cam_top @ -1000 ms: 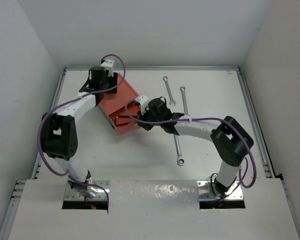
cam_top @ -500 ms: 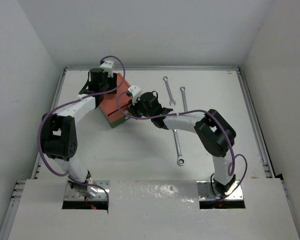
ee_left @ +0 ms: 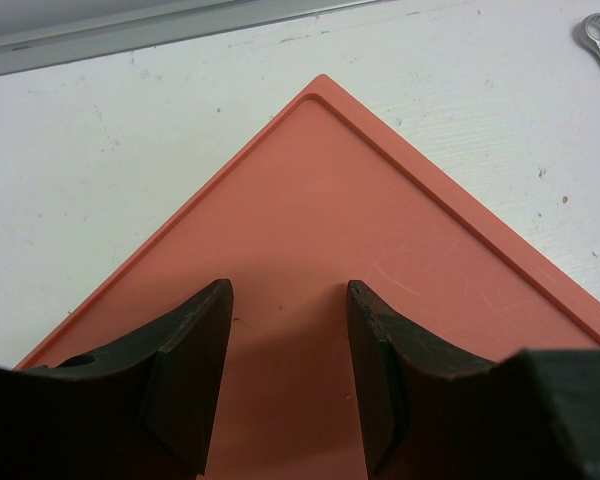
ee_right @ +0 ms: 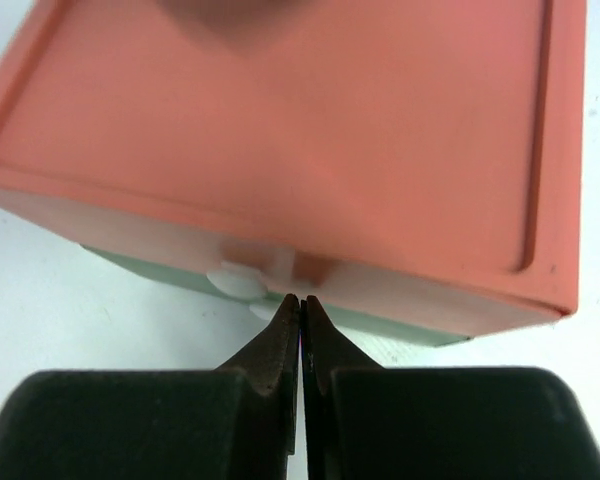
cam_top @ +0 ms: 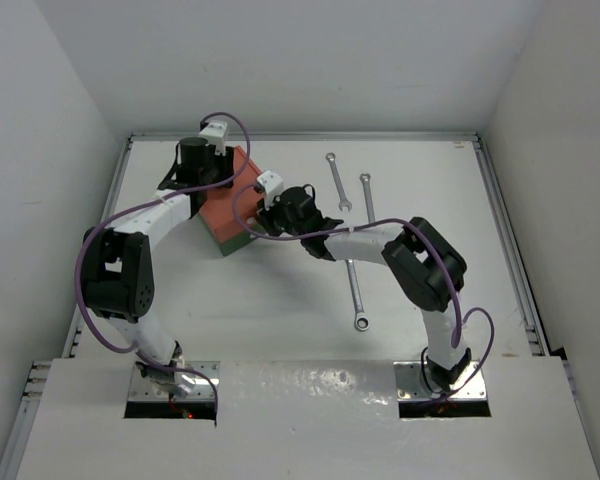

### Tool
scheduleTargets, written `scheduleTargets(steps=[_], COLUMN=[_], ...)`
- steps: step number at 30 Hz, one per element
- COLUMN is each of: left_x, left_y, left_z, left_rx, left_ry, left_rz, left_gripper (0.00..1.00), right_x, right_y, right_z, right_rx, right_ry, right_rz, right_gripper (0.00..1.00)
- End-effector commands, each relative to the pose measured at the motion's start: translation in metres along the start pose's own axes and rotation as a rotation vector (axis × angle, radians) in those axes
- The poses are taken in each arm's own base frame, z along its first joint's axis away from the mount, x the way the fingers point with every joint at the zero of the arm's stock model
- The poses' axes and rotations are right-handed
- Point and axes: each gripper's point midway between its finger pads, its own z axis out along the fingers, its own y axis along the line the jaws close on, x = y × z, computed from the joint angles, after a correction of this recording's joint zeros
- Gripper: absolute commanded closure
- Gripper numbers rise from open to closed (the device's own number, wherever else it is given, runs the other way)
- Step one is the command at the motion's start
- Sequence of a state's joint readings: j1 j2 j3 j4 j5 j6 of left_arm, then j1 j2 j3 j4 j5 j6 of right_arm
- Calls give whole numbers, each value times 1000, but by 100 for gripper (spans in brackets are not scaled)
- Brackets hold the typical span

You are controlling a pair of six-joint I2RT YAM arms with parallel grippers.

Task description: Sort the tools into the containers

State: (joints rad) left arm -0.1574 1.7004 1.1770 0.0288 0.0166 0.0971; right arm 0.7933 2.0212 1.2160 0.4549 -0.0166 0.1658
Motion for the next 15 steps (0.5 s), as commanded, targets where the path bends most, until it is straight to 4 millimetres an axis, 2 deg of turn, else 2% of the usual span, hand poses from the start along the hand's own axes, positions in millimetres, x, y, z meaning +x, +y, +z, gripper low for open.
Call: scheduleTargets(steps=[1,4,6,7,8,9,10,11,15], left_x=[99,99,99,100,101,102,102,102,99], left_y=[-12,-12,-12,-12,-12,-12,-13,-13,-14], left_z=[-11,-12,-13,-13,-13,-13,-12,-11,-9], left_rx=[48,47,47,48,48,50,53,54,58], left_ry=[328,325,322,322,323,323,323,325,326], left_rz=[-10,-9,-8,-9,-10,-9,-9,-11,-17], left_gripper=[54,54,54,54,54,54,54,54,54], right_x=[-38,-33,-13,4,12,19,33,31,37], right_y=[1,4,5,8,10,11,12,13,18], right_z=[8,4,-5,-11,-15,-16,-18,-16,-4], right_rx=[-4,-11,0,0,2,7,10,7,-3], right_ry=[-99,-92,-32,11,33,42,66,47,62], right_rz=[27,49,73,90,130,149,178,183,170], right_gripper=[100,100,100,99,84,77,73,66,58])
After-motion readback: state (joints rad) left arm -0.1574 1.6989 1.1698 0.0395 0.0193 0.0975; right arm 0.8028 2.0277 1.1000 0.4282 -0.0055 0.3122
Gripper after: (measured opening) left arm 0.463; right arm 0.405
